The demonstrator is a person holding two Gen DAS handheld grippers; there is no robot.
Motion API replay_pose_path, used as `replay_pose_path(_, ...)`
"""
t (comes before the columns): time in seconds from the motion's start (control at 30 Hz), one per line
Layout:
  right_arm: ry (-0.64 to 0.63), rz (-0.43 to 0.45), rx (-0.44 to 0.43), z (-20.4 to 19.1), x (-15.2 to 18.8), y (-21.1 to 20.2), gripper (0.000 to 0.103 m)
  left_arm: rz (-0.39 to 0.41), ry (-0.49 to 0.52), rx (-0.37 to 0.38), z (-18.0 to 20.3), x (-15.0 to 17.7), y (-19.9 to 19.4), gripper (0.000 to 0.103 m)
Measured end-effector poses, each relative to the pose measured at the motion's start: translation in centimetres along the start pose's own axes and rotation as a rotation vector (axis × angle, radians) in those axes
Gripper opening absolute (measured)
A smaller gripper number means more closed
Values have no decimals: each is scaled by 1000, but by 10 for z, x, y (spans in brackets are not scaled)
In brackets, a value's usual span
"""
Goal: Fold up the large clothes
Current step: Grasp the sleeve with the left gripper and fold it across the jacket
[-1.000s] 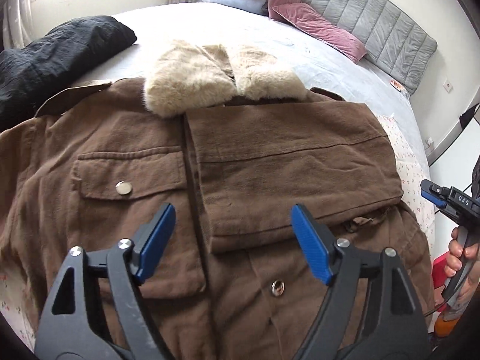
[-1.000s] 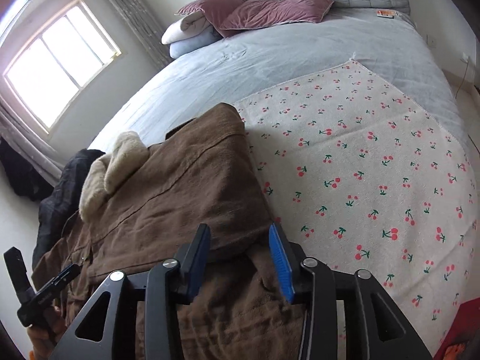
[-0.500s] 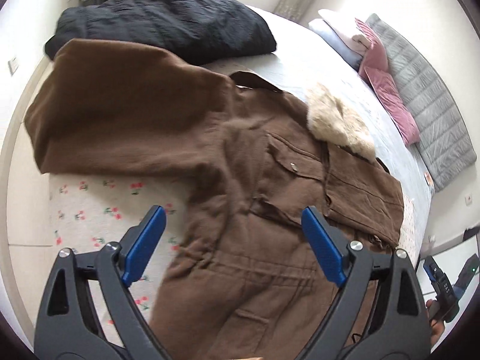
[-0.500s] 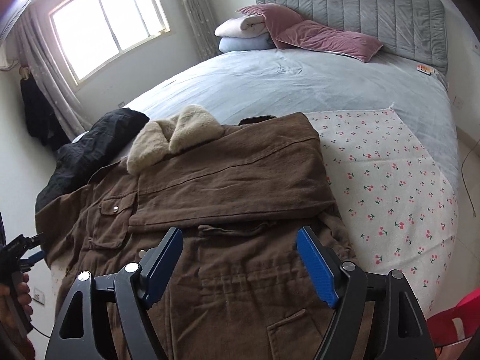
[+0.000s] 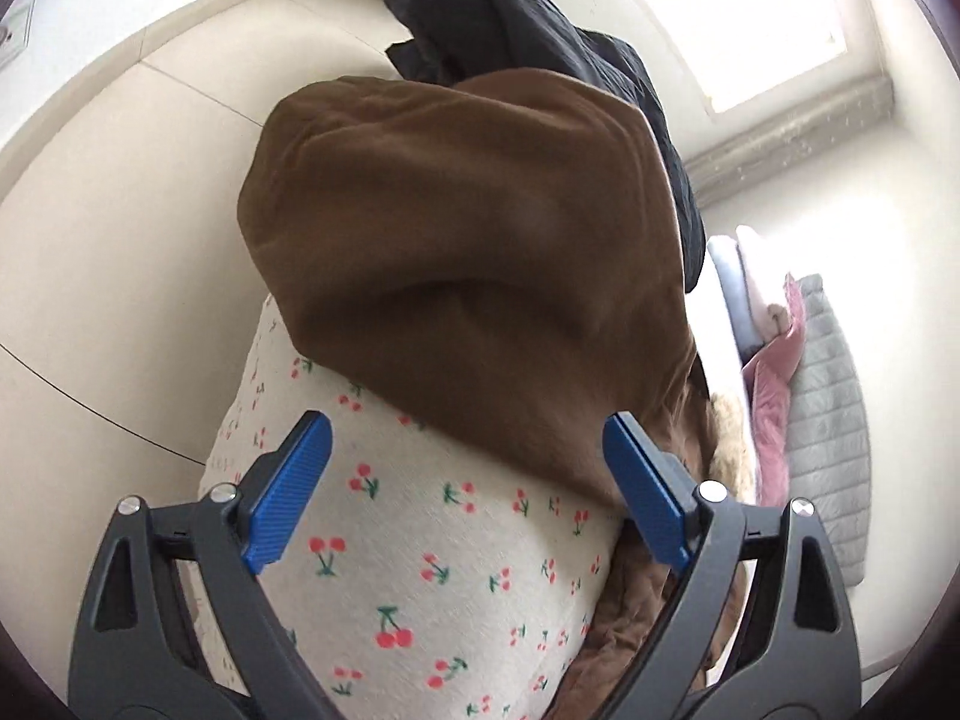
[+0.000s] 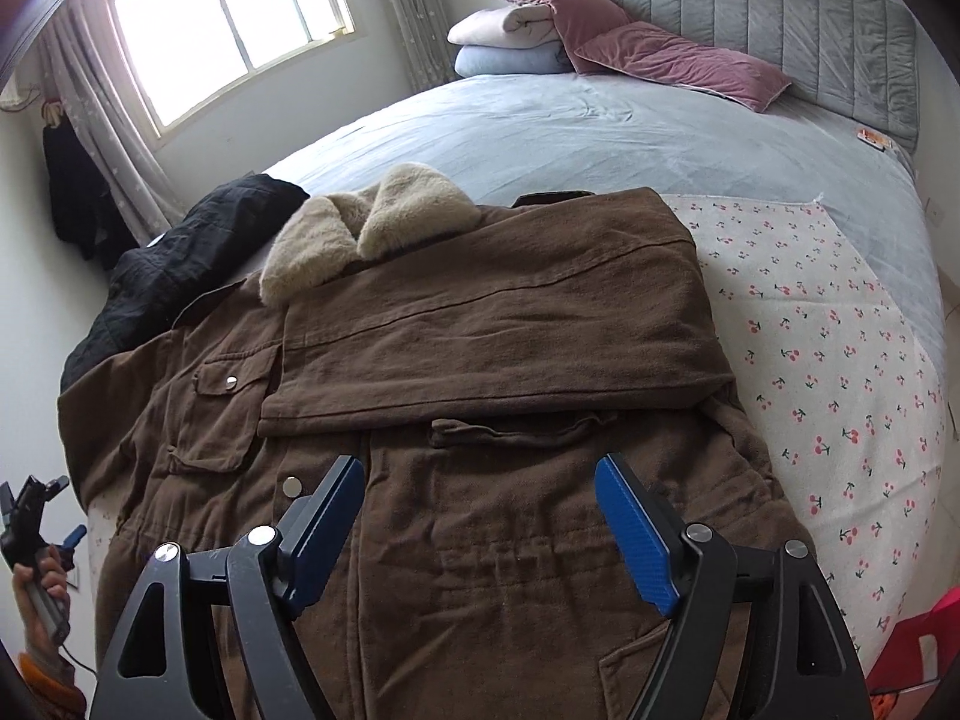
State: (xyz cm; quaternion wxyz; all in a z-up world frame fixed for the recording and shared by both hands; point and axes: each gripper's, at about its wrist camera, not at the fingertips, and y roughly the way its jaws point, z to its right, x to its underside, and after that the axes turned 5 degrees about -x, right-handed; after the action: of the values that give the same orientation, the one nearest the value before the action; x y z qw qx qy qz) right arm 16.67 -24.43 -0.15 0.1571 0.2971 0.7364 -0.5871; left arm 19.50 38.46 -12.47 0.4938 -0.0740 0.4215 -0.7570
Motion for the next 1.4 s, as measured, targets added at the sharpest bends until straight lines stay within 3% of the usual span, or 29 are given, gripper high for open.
replay_pose_path(0.3,-40,-28,25,-12,5,17,80,22,-395,195,-85,-14,47,84)
replay_pose_path(0.4,-64,-35,22,-18,6,22,80,22,-474,269,-98,-15,63,72)
replay_pose_path(0.5,-73,-53,17,-21,9,28,80,69,-500,286,-96,-23,56,37)
replay_pose_path(0.53,-75,-58,18,-21,10,30,80,90,-482,271,-90,-27,50,19)
replay_pose_path(0.57,-77,-61,19,-22,10,31,80,118,-441,259,-82,-30,42,13)
replay_pose_path(0.73,-56,-37,7,-15,7,25,80,331,-46,155,-10,-37,-24,10)
replay_pose_path(0.83,-20,-24,4,-5,4,21,80,400,149,187,51,-28,-58,9)
replay_pose_path(0.93,17,-14,-6,4,2,17,80,418,305,261,117,-13,-84,9)
replay_pose_path(1.1,45,12,-25,15,0,10,80,342,530,372,224,33,-94,9)
replay_pose_path(1.23,74,20,-37,25,-2,7,80,233,668,449,295,85,-73,9)
replay_pose_path(1.33,98,20,-44,32,-2,8,80,132,755,486,327,131,-50,9)
replay_pose_path(1.4,114,25,-52,38,-3,9,80,5,832,506,351,163,-25,12)
